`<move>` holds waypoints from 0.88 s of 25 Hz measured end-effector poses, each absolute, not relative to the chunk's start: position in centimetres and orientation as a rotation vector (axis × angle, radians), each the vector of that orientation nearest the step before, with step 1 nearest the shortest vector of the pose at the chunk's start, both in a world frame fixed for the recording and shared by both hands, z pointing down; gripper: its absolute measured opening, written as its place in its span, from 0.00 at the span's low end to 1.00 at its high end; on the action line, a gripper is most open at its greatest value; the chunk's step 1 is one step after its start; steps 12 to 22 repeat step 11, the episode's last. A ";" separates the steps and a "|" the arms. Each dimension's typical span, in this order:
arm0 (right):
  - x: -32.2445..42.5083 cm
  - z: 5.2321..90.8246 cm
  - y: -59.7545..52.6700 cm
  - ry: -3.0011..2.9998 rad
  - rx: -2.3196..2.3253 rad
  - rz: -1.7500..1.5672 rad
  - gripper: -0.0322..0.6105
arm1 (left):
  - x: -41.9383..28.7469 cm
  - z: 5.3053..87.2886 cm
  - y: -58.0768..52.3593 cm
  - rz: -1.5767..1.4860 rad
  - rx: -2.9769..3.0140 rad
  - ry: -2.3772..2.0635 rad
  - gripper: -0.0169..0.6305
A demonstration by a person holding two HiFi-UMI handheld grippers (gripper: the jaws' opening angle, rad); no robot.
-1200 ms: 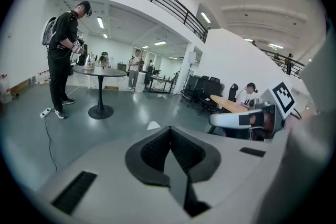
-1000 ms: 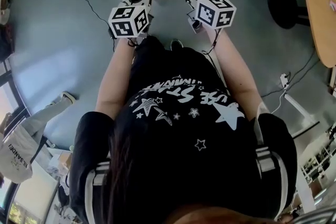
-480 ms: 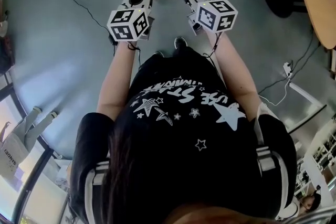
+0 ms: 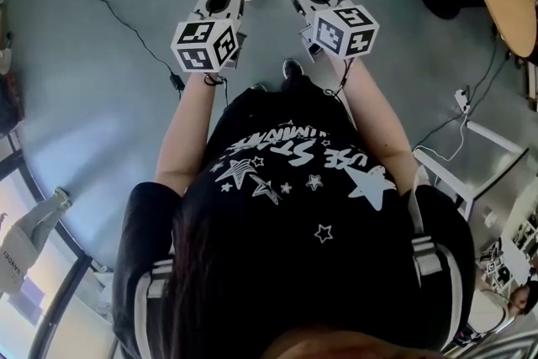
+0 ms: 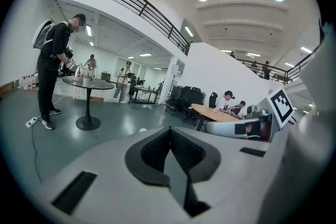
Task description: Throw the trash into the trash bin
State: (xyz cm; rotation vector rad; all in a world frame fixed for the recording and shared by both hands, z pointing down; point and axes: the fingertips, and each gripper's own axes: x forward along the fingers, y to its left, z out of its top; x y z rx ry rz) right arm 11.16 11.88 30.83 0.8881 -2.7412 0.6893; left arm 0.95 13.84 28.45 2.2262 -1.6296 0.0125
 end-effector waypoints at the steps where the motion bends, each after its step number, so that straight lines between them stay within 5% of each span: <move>1: 11.3 30.7 11.9 -2.736 0.895 0.685 0.06 | 1.0 28.3 13.9 0.010 2.231 -1.624 0.04; 22: 10.7 30.4 15.3 -2.716 0.947 0.650 0.06 | 0.2 26.8 17.6 -0.040 2.277 -1.592 0.04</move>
